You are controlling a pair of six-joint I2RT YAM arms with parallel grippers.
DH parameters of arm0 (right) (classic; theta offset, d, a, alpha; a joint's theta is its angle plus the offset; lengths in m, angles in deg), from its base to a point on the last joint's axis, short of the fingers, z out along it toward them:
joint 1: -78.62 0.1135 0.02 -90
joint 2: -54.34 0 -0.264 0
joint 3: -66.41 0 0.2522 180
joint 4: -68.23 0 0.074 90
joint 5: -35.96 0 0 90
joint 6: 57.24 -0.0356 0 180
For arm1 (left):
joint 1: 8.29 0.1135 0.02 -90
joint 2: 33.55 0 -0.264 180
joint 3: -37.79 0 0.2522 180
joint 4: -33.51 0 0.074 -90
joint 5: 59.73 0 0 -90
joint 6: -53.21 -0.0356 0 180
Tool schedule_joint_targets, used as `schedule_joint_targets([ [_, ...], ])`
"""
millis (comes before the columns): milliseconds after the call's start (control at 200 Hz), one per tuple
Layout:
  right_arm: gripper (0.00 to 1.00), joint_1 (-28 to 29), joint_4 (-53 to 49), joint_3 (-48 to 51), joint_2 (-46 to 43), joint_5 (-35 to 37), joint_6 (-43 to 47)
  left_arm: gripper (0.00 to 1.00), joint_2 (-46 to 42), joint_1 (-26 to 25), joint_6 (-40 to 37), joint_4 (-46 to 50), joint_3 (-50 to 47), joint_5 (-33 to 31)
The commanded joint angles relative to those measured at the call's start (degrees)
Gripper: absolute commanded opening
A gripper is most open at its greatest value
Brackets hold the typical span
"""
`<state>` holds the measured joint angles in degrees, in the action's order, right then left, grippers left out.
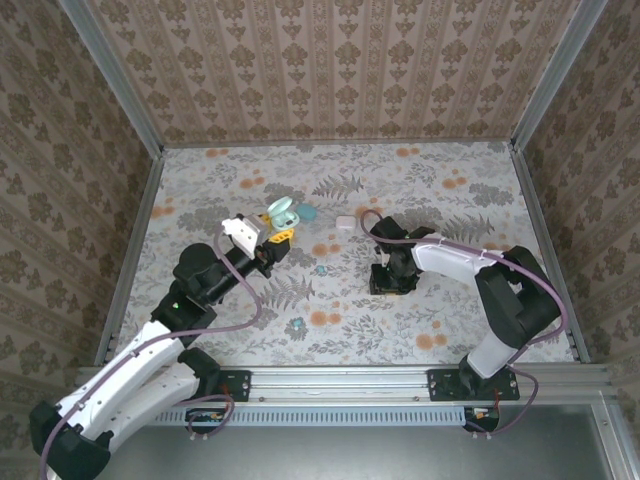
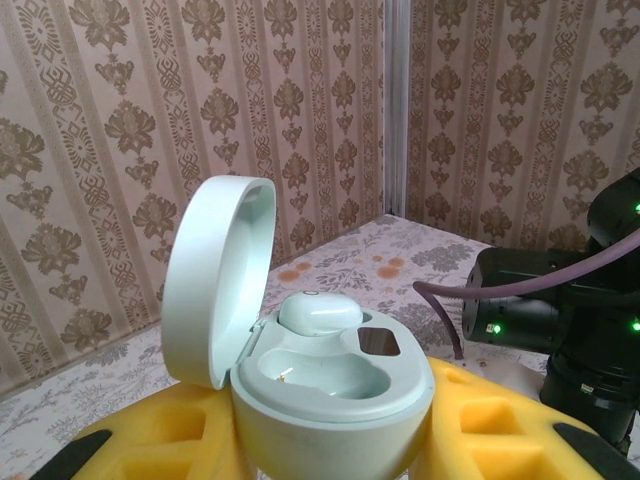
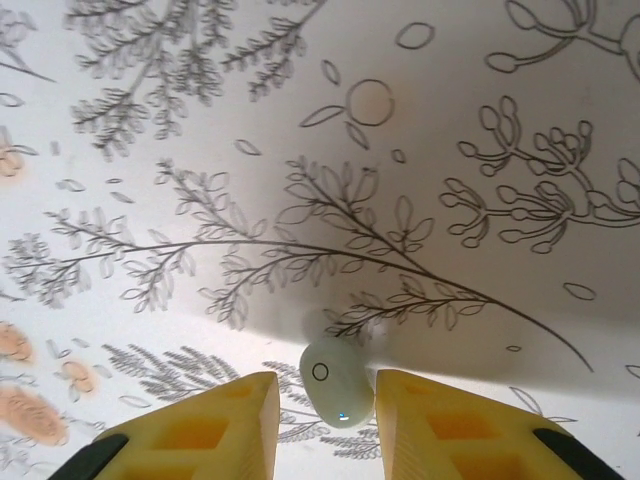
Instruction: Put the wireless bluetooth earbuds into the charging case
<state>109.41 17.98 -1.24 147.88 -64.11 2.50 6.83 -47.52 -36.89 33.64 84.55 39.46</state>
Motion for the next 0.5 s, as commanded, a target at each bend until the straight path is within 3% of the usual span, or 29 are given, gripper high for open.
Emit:
schedule_joint_targets([
  [0,0.34,0.1,-1.0,-0.2,-1.2,-3.3,-0.3,0.18,0.2,0.5,1.0,-2.9,2.4,1.2],
  [250,0.34,0.8,-1.9,-0.1,-0.9,-5.4,-0.3,0.18,0.5,0.5,1.1,-3.0,2.3,1.4],
  [495,0.35,2.3,-5.3,-3.1,0.2,0.2,0.5,0.18,0.5,0.5,1.2,-3.0,2.4,1.3],
])
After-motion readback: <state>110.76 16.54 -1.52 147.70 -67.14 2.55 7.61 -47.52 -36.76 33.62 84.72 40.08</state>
